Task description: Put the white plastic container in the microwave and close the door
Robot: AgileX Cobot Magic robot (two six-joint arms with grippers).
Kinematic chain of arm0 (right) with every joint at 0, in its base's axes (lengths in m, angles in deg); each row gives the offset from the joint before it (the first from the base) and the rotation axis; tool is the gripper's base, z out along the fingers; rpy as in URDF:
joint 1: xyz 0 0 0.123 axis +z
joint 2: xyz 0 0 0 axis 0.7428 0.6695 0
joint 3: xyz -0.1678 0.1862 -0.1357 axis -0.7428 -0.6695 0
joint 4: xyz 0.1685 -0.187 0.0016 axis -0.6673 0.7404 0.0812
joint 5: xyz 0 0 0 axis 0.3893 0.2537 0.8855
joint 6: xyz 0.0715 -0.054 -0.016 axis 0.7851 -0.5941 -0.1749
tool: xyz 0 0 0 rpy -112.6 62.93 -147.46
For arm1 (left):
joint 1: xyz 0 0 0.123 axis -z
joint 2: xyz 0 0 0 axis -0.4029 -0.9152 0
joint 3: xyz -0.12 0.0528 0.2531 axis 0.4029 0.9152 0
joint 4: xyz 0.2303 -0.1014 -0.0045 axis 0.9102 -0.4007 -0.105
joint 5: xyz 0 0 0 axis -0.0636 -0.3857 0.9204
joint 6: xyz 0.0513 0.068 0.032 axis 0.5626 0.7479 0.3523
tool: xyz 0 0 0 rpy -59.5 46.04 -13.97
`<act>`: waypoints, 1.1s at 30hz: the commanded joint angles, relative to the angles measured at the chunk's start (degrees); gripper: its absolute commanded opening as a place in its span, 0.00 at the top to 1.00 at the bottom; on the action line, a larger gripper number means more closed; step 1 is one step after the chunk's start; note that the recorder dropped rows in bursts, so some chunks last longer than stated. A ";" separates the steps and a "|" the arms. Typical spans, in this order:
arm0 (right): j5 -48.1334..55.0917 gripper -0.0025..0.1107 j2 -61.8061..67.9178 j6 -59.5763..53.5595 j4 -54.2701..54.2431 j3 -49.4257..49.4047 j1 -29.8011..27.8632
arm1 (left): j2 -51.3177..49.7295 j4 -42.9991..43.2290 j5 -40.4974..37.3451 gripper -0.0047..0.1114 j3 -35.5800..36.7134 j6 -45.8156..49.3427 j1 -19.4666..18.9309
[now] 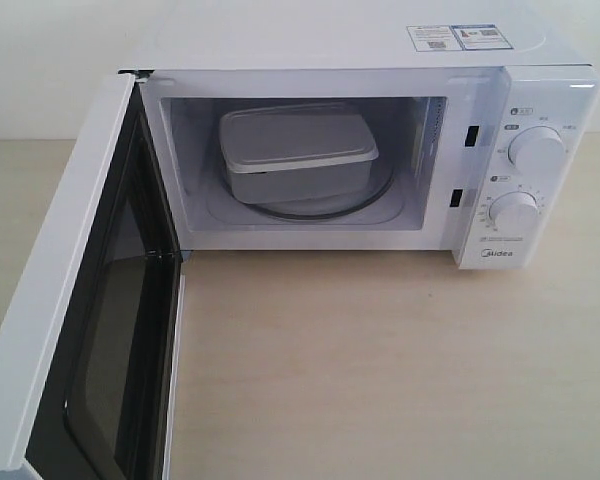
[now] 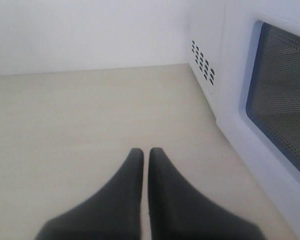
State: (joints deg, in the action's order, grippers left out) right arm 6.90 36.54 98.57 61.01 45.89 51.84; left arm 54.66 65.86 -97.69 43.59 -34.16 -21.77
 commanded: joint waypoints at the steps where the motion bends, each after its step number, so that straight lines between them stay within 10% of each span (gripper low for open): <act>1: 0.47 0.98 -0.32 -0.37 0.33 -0.02 -0.39 | 0.15 0.02 0.22 0.92 0.20 0.32 -0.21; 33: 0.47 0.98 -0.32 -0.25 0.34 -0.02 -0.39 | 0.15 -4.56 1.47 0.92 -7.58 -1.20 -0.21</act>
State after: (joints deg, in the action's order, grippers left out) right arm 7.39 36.54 98.50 61.01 45.88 51.84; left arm 54.66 63.51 -96.86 39.51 -34.65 -21.77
